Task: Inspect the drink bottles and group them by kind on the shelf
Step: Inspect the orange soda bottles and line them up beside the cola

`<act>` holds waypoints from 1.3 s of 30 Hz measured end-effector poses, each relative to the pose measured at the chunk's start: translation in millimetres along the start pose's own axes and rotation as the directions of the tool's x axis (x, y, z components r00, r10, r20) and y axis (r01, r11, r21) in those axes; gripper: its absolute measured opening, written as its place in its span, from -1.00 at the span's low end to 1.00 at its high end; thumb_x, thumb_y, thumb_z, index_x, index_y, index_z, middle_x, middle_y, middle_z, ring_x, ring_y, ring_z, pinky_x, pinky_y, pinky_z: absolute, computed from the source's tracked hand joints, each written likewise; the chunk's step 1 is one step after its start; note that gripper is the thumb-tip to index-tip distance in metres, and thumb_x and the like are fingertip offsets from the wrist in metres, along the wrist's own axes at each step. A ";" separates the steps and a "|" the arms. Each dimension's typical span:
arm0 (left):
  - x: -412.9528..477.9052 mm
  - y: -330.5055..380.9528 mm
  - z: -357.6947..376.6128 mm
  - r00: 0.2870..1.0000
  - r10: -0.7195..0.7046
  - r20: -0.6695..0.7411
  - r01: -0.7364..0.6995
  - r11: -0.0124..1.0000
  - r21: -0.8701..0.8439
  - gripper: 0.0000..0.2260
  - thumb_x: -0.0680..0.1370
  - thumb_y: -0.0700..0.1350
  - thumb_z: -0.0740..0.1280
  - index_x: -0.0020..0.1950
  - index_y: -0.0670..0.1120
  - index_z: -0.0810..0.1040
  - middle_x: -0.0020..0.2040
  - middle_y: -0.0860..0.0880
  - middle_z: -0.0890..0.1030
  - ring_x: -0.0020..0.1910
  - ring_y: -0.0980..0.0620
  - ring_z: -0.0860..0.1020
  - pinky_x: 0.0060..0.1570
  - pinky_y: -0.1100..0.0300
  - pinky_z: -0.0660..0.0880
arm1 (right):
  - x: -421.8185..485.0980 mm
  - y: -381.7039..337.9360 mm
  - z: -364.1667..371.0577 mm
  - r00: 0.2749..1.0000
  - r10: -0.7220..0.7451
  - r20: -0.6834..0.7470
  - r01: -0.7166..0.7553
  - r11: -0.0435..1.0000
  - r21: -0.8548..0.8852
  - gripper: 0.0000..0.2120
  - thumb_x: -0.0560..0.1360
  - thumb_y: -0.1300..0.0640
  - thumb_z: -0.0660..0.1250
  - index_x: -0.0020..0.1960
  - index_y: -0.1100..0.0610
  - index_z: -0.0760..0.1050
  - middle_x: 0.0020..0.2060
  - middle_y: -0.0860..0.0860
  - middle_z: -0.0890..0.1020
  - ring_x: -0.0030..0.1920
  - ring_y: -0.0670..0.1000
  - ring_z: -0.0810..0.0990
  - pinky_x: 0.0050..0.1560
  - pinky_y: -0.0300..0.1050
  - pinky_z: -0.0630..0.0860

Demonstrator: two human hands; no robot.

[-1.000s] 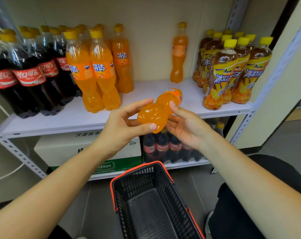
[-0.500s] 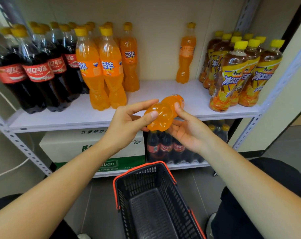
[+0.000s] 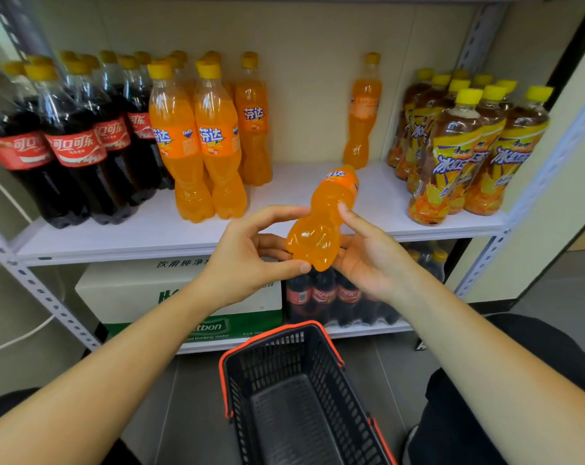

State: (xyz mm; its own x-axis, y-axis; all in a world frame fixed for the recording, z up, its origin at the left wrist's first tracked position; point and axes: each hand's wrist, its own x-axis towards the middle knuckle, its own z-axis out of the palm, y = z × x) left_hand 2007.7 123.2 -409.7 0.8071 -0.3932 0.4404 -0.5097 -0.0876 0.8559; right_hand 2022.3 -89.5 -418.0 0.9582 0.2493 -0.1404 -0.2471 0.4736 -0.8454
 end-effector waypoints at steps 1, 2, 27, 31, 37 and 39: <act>0.1 -1.6 -1.0 1.000 0.012 -0.003 -0.012 1.000 0.021 -0.43 0.36 -0.24 0.62 0.34 -0.05 0.56 0.31 0.03 0.62 -0.08 -0.10 0.72 -0.01 0.00 0.67 | 0.5 -0.6 -0.9 1.000 -0.012 0.027 0.013 1.000 -0.023 -0.42 0.53 -0.03 0.39 0.50 0.07 0.39 0.29 0.22 0.62 0.31 0.24 0.61 0.37 0.20 0.51; 0.0 -3.0 -1.7 1.000 0.021 -0.007 -0.021 0.999 0.038 -0.44 0.35 -0.22 0.63 0.31 -0.06 0.57 0.30 0.03 0.62 -0.05 -0.08 0.72 -0.02 0.02 0.67 | 1.0 -1.0 -1.3 0.999 -0.027 0.046 0.030 0.998 -0.057 -0.42 0.52 0.00 0.40 0.51 0.05 0.38 0.30 0.20 0.63 0.30 0.23 0.62 0.32 0.19 0.55; 40.7 -86.6 -59.9 0.690 0.016 -0.724 0.301 0.903 0.307 -0.51 0.49 -0.01 0.55 0.38 0.03 0.52 0.24 0.02 0.63 0.14 -0.02 0.61 0.11 -0.10 0.59 | 137.0 -36.1 49.1 0.847 -0.515 0.131 0.454 0.572 -0.683 -0.33 0.47 0.29 0.53 0.46 0.02 0.32 0.16 0.07 0.67 0.13 0.01 0.69 0.15 -0.01 0.66; 47.6 -93.7 -58.8 0.636 0.111 -0.764 0.404 0.795 0.453 -0.49 0.43 0.09 0.57 0.33 0.13 0.50 0.12 0.10 0.67 0.04 0.00 0.64 -0.05 -0.01 0.59 | 169.3 -25.9 52.6 0.806 -0.564 0.177 0.495 0.481 -0.724 -0.30 0.45 0.28 0.55 0.43 -0.09 0.30 0.25 0.10 0.63 0.19 0.08 0.66 0.19 0.05 0.63; 49.7 -105.3 -55.8 0.629 0.134 -0.766 0.322 0.852 0.414 -0.52 0.45 0.01 0.58 0.32 0.03 0.53 0.10 0.07 0.64 -0.04 0.06 0.59 -0.09 -0.02 0.62 | 193.6 -10.1 49.7 0.769 -0.598 0.225 0.539 0.417 -0.732 -0.25 0.41 0.30 0.58 0.49 0.01 0.34 0.09 -0.12 0.63 -0.02 -0.38 0.60 -0.06 -0.46 0.53; 49.0 -107.3 -54.1 0.628 0.150 -0.764 0.319 0.845 0.429 -0.52 0.46 0.02 0.56 0.34 0.01 0.53 0.12 0.06 0.63 -0.03 0.07 0.57 -0.10 0.03 0.62 | 197.7 -7.2 50.7 0.745 -0.627 0.229 0.557 0.395 -0.731 -0.26 0.40 0.31 0.59 0.42 -0.06 0.33 0.03 -0.18 0.60 -0.04 -0.38 0.59 -0.08 -0.48 0.51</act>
State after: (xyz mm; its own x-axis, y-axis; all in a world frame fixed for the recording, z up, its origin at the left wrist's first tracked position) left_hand 2118.1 162.9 -465.3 0.6576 0.4388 0.6123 -0.3013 -0.5918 0.7477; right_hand 2206.2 -0.8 -413.5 0.8356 0.0822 0.5432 0.5413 -0.2917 -0.7886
